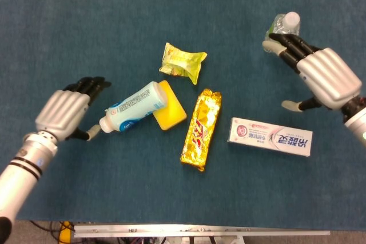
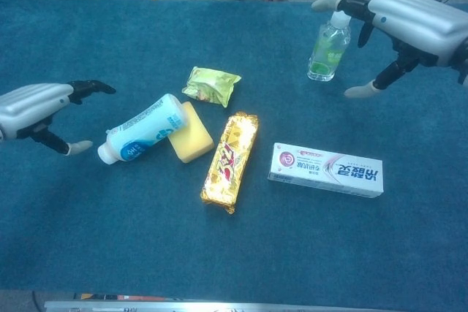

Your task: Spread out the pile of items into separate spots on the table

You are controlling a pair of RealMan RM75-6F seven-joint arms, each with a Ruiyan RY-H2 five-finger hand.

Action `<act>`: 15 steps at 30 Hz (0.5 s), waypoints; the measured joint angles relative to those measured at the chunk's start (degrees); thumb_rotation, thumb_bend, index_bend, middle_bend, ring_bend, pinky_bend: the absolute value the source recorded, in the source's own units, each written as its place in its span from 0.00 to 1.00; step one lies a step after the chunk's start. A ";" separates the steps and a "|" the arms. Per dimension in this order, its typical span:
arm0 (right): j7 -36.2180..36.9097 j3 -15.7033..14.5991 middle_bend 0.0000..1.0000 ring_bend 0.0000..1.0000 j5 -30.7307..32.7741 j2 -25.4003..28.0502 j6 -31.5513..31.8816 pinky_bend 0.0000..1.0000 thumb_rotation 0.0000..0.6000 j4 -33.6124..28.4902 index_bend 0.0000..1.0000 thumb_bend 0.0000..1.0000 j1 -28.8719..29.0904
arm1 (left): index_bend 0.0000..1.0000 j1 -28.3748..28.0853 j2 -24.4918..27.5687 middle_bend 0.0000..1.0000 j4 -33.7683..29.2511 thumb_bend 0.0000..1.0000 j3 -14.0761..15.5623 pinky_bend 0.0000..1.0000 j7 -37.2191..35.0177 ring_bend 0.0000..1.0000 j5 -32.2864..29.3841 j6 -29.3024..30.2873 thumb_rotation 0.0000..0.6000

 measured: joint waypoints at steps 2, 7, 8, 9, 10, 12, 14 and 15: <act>0.59 -0.06 0.08 0.08 -0.28 0.24 0.01 0.37 1.00 0.26 0.00 0.07 -0.25 | 0.07 -0.44 -1.58 0.06 0.32 0.31 -0.12 0.18 1.18 0.06 -1.52 0.17 1.00; 2.31 -0.11 0.08 0.08 -1.10 0.82 0.15 0.37 1.00 0.92 0.00 0.07 -0.89 | 0.03 -1.68 -3.91 0.01 0.49 0.31 -0.34 0.18 3.67 0.02 -5.27 -0.02 1.00; 2.59 -0.11 0.08 0.08 -1.26 0.90 0.17 0.37 1.00 1.07 0.00 0.07 -0.99 | 0.01 -2.05 -4.48 0.00 0.45 0.31 -0.40 0.18 4.41 0.01 -6.34 -0.08 1.00; 2.95 -0.12 0.08 0.08 -1.42 1.00 0.18 0.37 1.00 1.23 0.00 0.07 -1.11 | 0.01 -2.36 -4.91 0.00 0.43 0.31 -0.45 0.18 5.06 0.00 -7.13 -0.12 1.00; 3.20 -0.11 0.08 0.08 -1.54 1.08 0.19 0.37 1.00 1.35 0.00 0.07 -1.20 | 0.00 -2.69 -5.32 0.00 0.40 0.31 -0.50 0.18 5.79 0.00 -7.92 -0.13 1.00; 3.72 -0.11 0.08 0.08 -1.80 1.30 0.19 0.37 1.00 1.56 0.00 0.07 -1.40 | 0.00 -3.45 -6.29 0.00 0.28 0.30 -0.65 0.18 7.55 0.00 -9.84 0.00 0.99; 4.15 -0.10 0.08 0.08 -1.99 1.51 0.17 0.37 1.00 1.75 0.00 0.07 -1.55 | 0.00 -4.19 -7.23 0.00 0.06 0.30 -0.82 0.18 9.06 0.00 -11.72 0.25 0.98; 4.39 -0.08 0.08 0.08 -2.06 1.63 0.13 0.37 1.00 1.88 0.00 0.07 -1.64 | 0.00 -4.53 -7.59 0.00 -0.04 0.30 -0.87 0.18 9.62 0.00 -12.48 0.34 0.97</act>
